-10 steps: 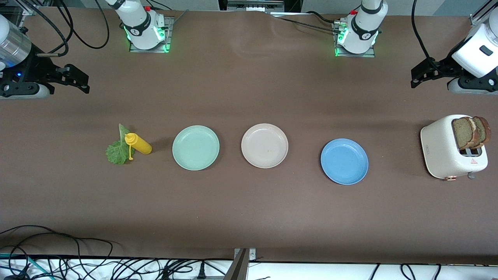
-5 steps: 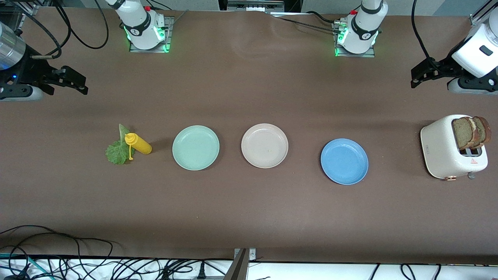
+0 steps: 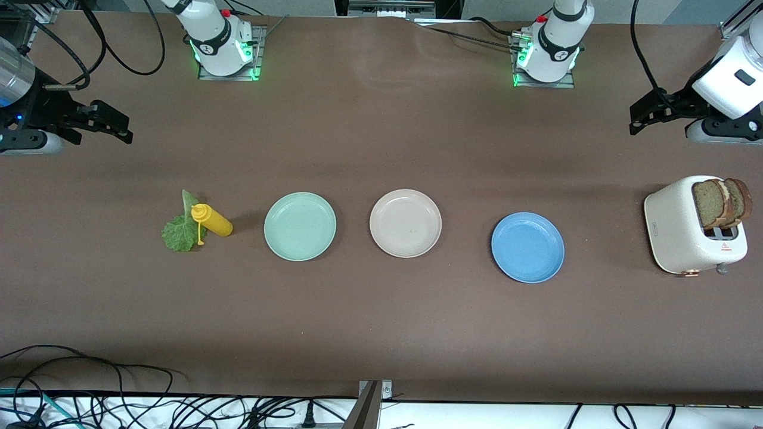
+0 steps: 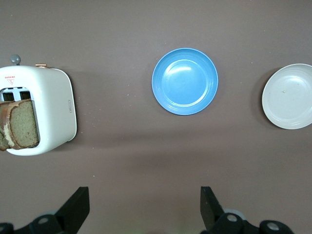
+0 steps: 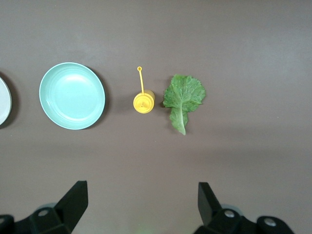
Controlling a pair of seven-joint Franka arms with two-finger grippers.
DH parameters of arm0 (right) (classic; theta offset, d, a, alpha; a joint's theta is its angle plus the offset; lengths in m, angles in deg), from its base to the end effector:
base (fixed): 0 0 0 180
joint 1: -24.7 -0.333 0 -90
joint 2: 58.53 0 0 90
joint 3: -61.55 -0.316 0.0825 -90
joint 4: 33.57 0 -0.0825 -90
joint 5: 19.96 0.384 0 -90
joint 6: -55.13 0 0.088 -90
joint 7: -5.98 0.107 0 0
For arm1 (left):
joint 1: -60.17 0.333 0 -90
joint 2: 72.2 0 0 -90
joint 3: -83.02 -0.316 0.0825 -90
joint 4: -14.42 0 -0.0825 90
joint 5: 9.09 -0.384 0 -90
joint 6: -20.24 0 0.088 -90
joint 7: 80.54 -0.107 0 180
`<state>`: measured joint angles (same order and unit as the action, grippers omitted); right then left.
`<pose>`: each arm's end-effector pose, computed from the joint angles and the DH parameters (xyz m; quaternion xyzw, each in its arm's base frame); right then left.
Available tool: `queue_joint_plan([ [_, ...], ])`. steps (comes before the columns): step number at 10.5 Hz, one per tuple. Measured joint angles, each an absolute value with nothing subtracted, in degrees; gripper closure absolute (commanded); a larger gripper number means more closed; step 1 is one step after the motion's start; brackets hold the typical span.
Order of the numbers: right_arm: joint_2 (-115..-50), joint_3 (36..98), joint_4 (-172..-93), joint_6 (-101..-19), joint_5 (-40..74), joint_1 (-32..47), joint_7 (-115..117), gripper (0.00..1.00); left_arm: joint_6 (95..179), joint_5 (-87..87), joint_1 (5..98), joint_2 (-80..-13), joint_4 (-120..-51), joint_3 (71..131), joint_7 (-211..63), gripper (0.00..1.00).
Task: Make sandwich on beige plate with both arms
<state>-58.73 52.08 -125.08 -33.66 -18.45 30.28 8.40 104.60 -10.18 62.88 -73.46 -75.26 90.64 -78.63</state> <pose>0.5509 0.0402 0.6084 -0.9995 -0.0128 0.0262 0.0120 0.5355 -0.0447 0.6308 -0.9990 0.0255 0.0348 0.0130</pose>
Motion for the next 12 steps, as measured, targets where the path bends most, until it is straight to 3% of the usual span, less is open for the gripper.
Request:
queue_joint_plan([
  [12, -58.74, 52.11, -126.51, -32.88, -18.45, 30.29, 8.26, 0.00, 102.41, -10.19, 63.15, -73.49, -75.20, 90.58, -78.63, 0.00],
])
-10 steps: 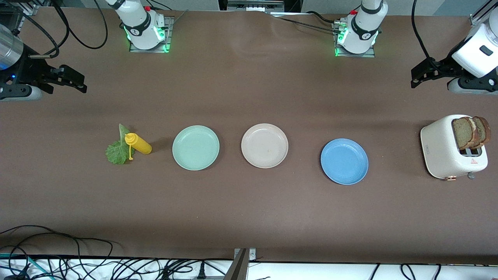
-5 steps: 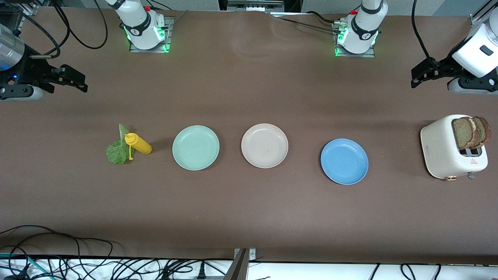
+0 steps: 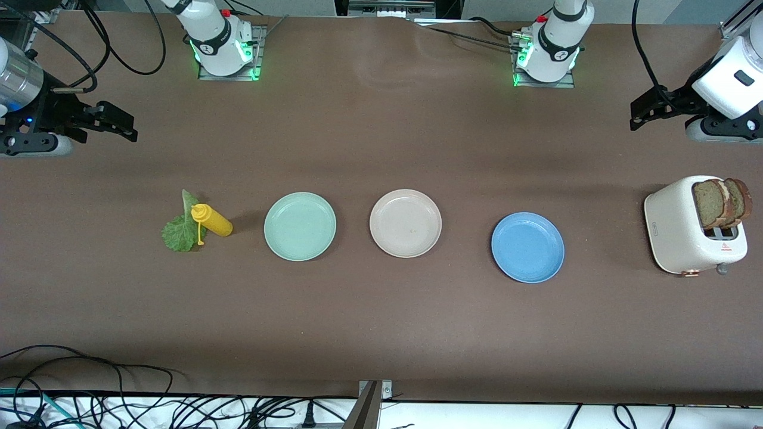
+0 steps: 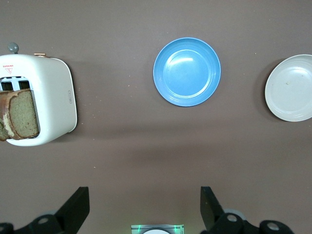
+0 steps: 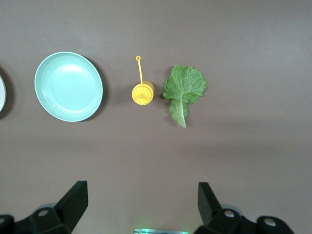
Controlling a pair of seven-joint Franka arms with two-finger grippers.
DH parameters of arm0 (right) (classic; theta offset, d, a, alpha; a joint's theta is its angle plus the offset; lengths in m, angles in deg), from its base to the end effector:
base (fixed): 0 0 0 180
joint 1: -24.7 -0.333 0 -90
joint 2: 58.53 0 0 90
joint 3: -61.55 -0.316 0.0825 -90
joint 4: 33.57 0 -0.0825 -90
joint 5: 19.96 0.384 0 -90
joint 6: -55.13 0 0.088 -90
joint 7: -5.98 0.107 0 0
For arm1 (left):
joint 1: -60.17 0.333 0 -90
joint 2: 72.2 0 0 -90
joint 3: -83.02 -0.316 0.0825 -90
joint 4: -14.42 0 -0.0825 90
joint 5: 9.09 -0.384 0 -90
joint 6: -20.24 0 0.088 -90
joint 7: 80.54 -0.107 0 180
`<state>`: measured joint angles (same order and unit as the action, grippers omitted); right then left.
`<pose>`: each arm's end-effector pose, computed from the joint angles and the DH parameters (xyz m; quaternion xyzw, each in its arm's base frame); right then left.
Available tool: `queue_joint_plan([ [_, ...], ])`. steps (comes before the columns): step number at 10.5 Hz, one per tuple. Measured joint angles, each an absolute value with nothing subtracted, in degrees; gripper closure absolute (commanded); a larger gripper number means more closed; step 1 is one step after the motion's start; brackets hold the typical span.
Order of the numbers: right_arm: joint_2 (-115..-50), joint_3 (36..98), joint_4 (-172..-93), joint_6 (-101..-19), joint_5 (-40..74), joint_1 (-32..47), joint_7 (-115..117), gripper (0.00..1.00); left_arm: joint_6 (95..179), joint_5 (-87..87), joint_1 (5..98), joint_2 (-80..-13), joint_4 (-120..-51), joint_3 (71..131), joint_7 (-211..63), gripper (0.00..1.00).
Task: Make sandwich on beige plate with both arms
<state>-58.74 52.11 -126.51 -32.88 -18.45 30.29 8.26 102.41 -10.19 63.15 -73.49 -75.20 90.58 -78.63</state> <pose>0.5482 0.0396 0.5956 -0.9988 -0.0136 0.0455 0.0111 0.5313 -0.0411 0.6285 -0.9982 0.0224 0.0531 0.0141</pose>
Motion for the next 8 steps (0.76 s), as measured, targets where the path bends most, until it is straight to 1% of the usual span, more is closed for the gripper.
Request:
queue_joint_plan([
  [8, -58.77, 52.76, -127.65, -32.90, -18.45, 30.35, 8.20, 0.00, 102.41, -10.18, 63.12, -73.01, -74.95, 90.85, -78.78, 0.00],
])
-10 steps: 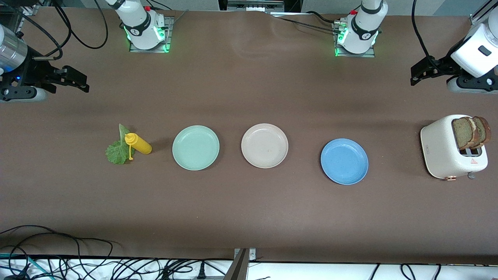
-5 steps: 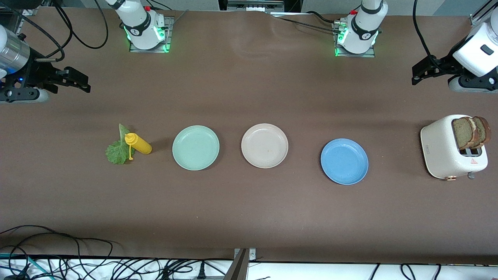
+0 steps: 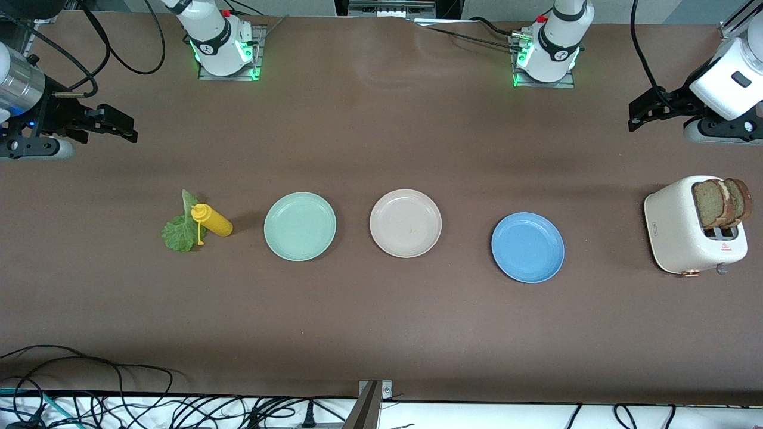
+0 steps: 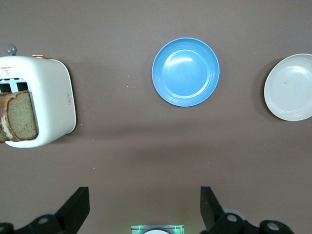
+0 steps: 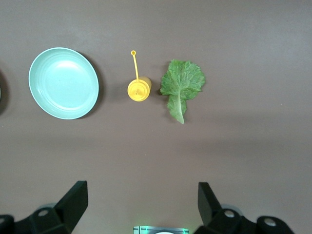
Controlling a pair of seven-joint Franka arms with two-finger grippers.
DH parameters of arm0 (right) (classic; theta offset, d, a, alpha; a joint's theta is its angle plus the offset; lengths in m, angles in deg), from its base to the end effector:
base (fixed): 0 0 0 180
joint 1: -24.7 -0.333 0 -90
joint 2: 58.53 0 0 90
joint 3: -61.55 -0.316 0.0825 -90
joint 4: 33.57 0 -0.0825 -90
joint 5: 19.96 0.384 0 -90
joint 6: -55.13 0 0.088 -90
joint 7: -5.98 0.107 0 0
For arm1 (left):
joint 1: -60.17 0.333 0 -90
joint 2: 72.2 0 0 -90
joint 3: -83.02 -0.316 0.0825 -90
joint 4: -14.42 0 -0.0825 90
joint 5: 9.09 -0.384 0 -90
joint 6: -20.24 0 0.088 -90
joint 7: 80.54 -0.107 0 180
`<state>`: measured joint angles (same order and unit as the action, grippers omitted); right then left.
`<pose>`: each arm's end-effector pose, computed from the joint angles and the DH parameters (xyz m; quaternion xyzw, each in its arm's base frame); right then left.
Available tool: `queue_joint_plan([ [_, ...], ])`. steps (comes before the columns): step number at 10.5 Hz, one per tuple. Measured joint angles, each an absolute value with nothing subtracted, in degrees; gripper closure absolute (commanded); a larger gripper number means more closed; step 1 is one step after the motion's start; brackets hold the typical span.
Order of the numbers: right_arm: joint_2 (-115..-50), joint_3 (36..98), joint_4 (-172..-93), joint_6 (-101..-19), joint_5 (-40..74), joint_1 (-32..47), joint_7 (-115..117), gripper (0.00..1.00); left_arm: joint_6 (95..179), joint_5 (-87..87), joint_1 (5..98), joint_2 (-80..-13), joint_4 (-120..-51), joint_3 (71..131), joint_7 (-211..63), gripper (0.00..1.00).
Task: Make sandwich on beige plate with both arms
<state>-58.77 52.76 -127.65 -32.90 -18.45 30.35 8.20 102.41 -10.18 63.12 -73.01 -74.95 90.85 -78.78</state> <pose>0.5477 0.0328 0.5861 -0.9984 -0.0078 0.0554 0.0109 0.5336 -0.0439 0.6261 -0.9980 0.0264 0.0551 0.0137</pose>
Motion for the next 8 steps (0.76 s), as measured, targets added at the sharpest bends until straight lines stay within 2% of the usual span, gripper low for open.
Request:
queue_joint_plan([
  [8, -58.77, 52.77, -128.05, -32.90, -18.45, 30.35, 6.15, 0.00, 102.41, -10.18, 63.12, -72.95, -74.95, 90.85, -78.81, 0.00],
])
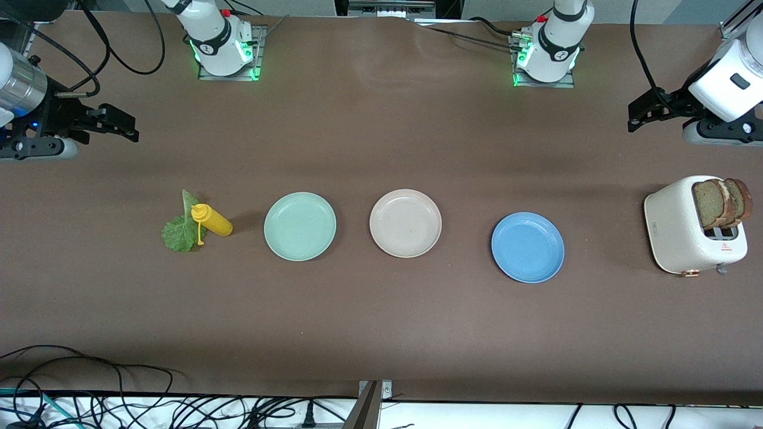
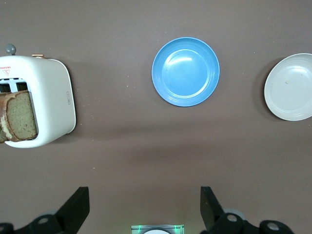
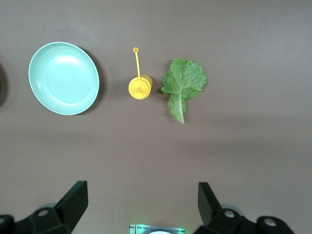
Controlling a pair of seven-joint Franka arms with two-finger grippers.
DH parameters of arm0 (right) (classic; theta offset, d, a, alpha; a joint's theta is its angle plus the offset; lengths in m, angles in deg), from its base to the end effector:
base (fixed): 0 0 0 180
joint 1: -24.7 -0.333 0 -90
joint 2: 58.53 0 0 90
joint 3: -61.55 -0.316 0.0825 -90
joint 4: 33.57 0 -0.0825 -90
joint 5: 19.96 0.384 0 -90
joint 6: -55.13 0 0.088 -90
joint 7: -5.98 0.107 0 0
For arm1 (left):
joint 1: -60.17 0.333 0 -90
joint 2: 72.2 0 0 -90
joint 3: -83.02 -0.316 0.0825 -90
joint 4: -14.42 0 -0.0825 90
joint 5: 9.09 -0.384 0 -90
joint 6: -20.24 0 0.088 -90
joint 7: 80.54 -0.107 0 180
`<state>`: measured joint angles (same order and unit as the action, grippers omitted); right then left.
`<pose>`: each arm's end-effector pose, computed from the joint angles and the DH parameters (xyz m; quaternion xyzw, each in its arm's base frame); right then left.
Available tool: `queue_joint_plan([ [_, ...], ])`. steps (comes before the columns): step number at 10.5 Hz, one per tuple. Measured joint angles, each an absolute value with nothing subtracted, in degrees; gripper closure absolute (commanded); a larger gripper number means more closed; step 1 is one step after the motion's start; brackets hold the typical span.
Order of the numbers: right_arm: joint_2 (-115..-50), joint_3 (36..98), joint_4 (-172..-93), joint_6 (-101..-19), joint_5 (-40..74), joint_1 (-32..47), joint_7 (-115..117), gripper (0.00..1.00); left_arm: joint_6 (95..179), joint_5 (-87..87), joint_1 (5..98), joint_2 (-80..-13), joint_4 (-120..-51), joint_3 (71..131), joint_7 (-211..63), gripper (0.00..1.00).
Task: Make sandwich on beige plate with both arms
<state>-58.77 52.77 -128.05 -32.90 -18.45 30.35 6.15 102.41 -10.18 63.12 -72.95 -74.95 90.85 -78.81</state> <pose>0.5473 0.0327 0.5828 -0.9979 -0.0255 0.0587 0.0118 0.5339 -0.0439 0.6255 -0.9980 0.0266 0.0556 0.0136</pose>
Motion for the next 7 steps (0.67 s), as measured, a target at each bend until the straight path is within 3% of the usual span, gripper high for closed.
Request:
queue_joint_plan([
  [7, -58.82, 53.68, -128.58, -32.88, -18.45, 30.36, 6.12, 0.00, 102.41, -10.19, 63.13, -72.92, -74.95, 90.84, -78.82, 0.00],
])
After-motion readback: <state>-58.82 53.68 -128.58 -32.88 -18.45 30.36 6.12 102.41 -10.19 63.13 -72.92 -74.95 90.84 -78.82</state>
